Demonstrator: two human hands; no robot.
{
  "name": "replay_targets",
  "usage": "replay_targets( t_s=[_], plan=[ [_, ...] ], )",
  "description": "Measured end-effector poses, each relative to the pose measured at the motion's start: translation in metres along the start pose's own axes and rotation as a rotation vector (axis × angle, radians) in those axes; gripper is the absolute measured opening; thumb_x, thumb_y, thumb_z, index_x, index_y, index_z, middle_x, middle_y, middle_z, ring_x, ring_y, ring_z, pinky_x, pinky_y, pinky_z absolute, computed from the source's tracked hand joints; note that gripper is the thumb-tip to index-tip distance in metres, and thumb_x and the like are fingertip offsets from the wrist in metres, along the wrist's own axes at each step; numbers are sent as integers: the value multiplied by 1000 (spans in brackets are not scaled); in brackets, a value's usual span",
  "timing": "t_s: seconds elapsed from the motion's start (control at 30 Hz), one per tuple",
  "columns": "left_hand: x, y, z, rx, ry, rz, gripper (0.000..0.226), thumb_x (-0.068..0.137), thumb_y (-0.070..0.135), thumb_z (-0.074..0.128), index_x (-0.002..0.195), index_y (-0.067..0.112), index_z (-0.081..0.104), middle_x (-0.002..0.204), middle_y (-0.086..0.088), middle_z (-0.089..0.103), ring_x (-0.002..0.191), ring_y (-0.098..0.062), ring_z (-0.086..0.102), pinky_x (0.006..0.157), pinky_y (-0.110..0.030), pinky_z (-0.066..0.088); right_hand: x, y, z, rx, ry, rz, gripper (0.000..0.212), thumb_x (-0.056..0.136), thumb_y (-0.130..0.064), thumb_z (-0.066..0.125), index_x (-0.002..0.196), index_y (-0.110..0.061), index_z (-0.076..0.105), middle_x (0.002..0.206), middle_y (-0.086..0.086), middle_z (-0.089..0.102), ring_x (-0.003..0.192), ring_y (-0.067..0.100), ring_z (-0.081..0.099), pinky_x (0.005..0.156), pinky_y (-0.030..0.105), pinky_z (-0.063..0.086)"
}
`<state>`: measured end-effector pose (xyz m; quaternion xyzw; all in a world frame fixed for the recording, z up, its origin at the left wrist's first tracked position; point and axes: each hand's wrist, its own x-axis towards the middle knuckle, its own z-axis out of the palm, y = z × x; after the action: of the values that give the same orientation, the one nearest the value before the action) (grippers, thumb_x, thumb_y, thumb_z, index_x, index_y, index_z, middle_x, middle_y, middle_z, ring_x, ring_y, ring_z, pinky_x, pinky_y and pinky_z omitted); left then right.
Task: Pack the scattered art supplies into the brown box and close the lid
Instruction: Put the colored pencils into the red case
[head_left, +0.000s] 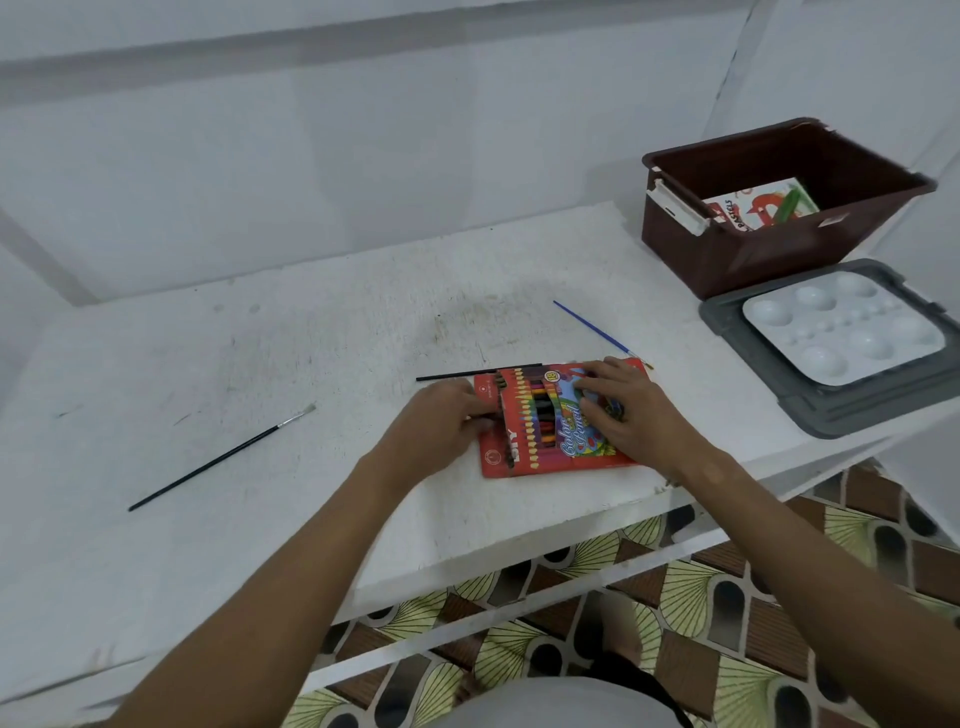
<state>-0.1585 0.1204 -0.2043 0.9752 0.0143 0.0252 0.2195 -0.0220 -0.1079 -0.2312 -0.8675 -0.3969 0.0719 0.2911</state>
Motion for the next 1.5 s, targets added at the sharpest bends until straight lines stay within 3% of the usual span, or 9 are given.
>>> replay_targets(
  t_s=[0.13, 0.33, 0.5, 0.67, 0.93, 1.1, 1.23, 1.33, 1.5],
  plan=[
    [10, 16, 8, -37, 52, 29, 24, 91, 19, 60, 113, 18, 70, 107, 1, 68, 95, -14, 60, 82, -24, 45, 0, -4, -3, 32, -1, 23, 39, 93, -30, 56, 127, -12, 58, 143, 1, 45, 138, 18, 30, 112, 37, 27],
    [-7, -11, 3, -45, 36, -190, 38, 89, 38, 62, 120, 16, 65, 103, 0, 60, 85, -8, 53, 76, -19, 38, -6, 7, -8, 12, 28, 10, 40, 94, -36, 53, 127, -14, 58, 140, 0, 48, 133, 15, 36, 111, 39, 33],
    [-4, -8, 3, -91, 31, -116, 24, 92, 26, 60, 113, 20, 70, 97, -1, 67, 81, -9, 55, 73, -19, 41, -6, 10, -4, -2, 19, 19, 42, 95, -38, 50, 130, -16, 55, 144, 0, 44, 138, 17, 31, 114, 40, 28],
    [9, 8, 5, -129, 80, -86, 34, 89, 11, 62, 123, 14, 63, 116, -4, 62, 102, -14, 58, 86, -19, 42, -7, 10, -6, -2, 11, 12, 42, 95, -37, 50, 131, -15, 55, 144, 1, 44, 138, 18, 30, 113, 36, 26],
    [6, -10, -3, -51, 33, -219, 21, 93, 20, 57, 108, 15, 72, 100, 0, 69, 81, -6, 54, 75, -17, 38, -7, 10, -6, 11, 10, 10, 42, 95, -37, 50, 131, -15, 55, 144, 1, 44, 138, 17, 30, 114, 39, 27],
    [14, 6, 6, -103, 23, -153, 23, 95, 17, 54, 108, 17, 72, 101, -3, 67, 92, -16, 59, 76, -20, 40, -6, 11, -5, -1, 0, 7, 42, 95, -37, 50, 131, -15, 54, 145, 0, 43, 139, 16, 28, 114, 37, 25],
    [10, 10, 10, -165, 20, -150, 32, 96, 12, 49, 123, 20, 64, 115, -3, 60, 107, -17, 54, 86, -21, 39, -6, 12, -5, -14, 1, -3, 43, 95, -37, 49, 131, -15, 54, 145, 0, 43, 138, 16, 29, 114, 36, 25],
    [-5, 4, 17, -53, -14, -193, 47, 92, 26, 49, 139, 27, 46, 138, -6, 41, 129, -27, 33, 104, -39, 32, -6, 11, -5, -23, 4, -13, 45, 97, -41, 46, 132, -15, 53, 144, 0, 43, 137, 15, 31, 114, 40, 28],
    [-28, 18, 32, 158, -89, -139, 76, 81, 59, 9, 149, 27, 16, 156, -3, 9, 142, -21, 2, 114, -42, 13, -5, 12, -4, -195, -96, -20, 63, 93, -57, 26, 145, -22, 35, 153, -1, 28, 143, 17, 18, 117, 37, 17]
  ],
)
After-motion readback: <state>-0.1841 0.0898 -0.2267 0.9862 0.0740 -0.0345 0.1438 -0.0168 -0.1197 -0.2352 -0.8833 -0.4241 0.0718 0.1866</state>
